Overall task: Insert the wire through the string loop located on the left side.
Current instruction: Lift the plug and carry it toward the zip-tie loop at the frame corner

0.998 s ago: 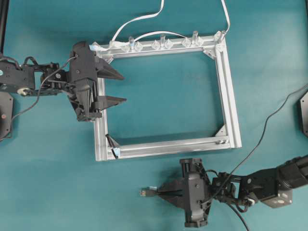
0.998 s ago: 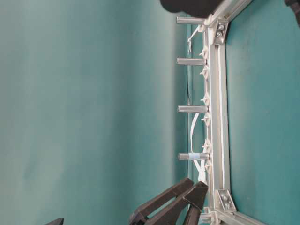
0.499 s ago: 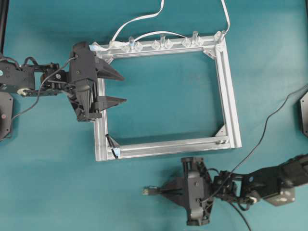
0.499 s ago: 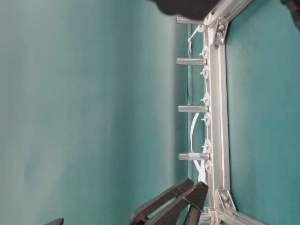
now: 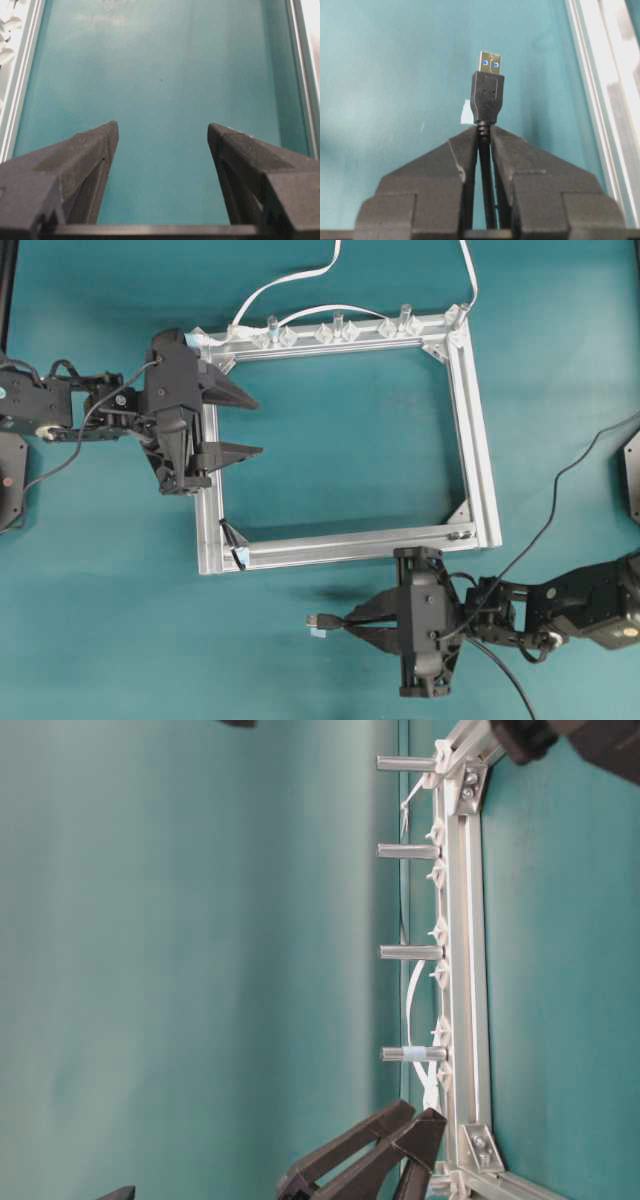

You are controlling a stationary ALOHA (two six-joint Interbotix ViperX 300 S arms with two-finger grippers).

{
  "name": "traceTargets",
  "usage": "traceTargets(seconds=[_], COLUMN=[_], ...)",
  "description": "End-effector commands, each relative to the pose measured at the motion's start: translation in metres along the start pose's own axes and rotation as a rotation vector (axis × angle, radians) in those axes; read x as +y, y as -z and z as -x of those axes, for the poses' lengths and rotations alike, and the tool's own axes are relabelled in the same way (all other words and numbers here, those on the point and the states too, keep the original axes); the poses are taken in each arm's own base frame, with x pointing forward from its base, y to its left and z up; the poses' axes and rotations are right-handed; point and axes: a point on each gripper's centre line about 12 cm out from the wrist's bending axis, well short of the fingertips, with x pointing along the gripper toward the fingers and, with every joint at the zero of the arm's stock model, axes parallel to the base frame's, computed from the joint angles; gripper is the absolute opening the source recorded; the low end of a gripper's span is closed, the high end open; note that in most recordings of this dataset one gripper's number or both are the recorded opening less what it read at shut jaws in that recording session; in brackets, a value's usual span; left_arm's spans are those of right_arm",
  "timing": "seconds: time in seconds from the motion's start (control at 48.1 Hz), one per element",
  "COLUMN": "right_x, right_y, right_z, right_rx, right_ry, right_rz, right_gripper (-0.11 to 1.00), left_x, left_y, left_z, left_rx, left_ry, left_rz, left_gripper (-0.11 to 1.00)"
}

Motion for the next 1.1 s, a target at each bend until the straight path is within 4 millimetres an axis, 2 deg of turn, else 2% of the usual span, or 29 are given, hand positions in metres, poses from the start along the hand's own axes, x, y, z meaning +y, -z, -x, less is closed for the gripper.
traceTargets(seconds=[0.0, 0.416, 0.79, 1.082], right_x=[0.004, 0.001, -0.007, -0.028], right_y=[-0.02, -0.044, -0.046, -0.049], right_z=[0.008, 0.019, 0.017, 0.01], right_rx=[-0.041, -0.042, -0.029, 0.024], right_ry=[-0.023, -0.056, -0.045, -0.023], right_rz=[-0.021, 0.015, 0.006, -0.021], right_gripper=[0.1, 0.1, 0.1, 0.1], left_x=[-0.001, -0.004, -0.007, -0.007], left_y=[-0.008, -0.008, -0.008, -0.008], left_z=[0.003, 0.003, 0.004, 0.004], left_rx=[-0.029, -0.031, -0.03, -0.031], left_ry=[0.003, 0.012, 0.02, 0.02], left_rz=[-0.009, -0.01, -0.015, -0.015], left_gripper=[0.72, 0.72, 0.72, 0.72])
